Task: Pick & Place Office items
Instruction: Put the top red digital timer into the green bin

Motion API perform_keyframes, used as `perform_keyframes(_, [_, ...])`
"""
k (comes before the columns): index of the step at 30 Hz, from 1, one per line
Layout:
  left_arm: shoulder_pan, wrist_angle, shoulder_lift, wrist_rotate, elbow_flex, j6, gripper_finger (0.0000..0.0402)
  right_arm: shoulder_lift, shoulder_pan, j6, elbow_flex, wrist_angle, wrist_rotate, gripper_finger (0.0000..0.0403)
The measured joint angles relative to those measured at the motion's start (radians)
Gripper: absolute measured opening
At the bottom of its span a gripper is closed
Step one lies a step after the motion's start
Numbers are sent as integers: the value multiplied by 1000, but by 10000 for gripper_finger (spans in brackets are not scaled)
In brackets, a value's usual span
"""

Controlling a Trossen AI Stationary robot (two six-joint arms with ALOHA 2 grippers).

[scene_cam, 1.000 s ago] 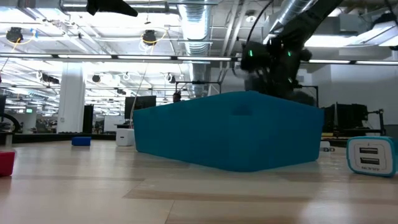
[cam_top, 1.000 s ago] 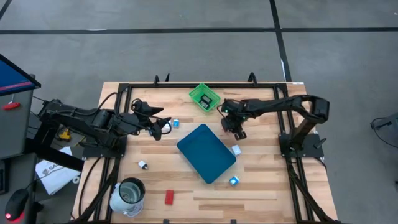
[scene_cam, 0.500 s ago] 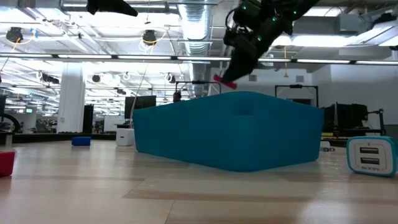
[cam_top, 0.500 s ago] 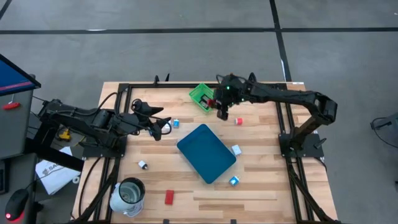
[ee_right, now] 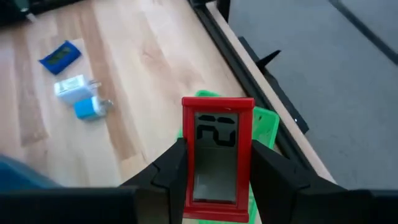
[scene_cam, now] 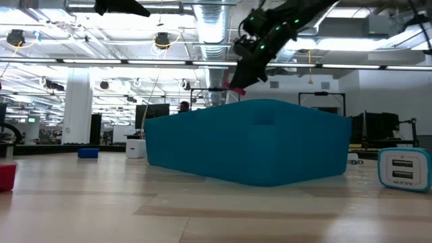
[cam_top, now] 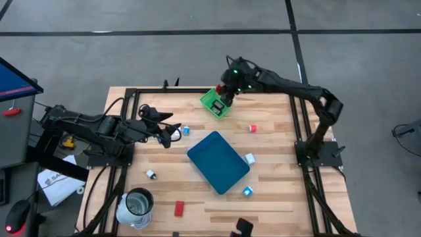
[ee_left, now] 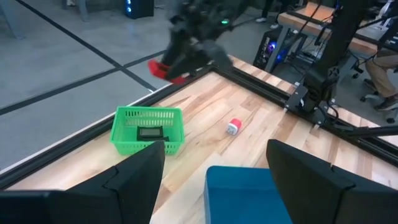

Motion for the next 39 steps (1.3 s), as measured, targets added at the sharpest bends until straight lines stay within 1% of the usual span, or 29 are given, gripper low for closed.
perform_keyframes(9, [0, 6, 0, 0, 0, -4, 278, 269, -36, 23, 315, -211, -28, 133])
perform_keyframes(12, [0, 6, 0, 1, 0, -14, 278, 356, -50, 56, 402, -270, -61, 133])
perform_keyframes(14, [0, 6, 0, 1, 0, -19, 278, 403, -56, 78, 430, -290, -93, 133])
perform_keyframes(16, [0, 5, 0, 3, 0, -19, 278, 436, -61, 97, 432, -297, -125, 133])
perform_keyframes(23, [-1, 2, 0, 4, 0, -22, 278, 506, -60, 100, 433, -323, -112, 133])
perform_keyframes(29, [-1, -2, 0, 4, 0, -22, 278, 506, -58, 101, 418, -293, -45, 133])
perform_keyframes(39, [-1, -2, 0, 3, 0, -21, 278, 506, -59, 104, 371, -304, -44, 133])
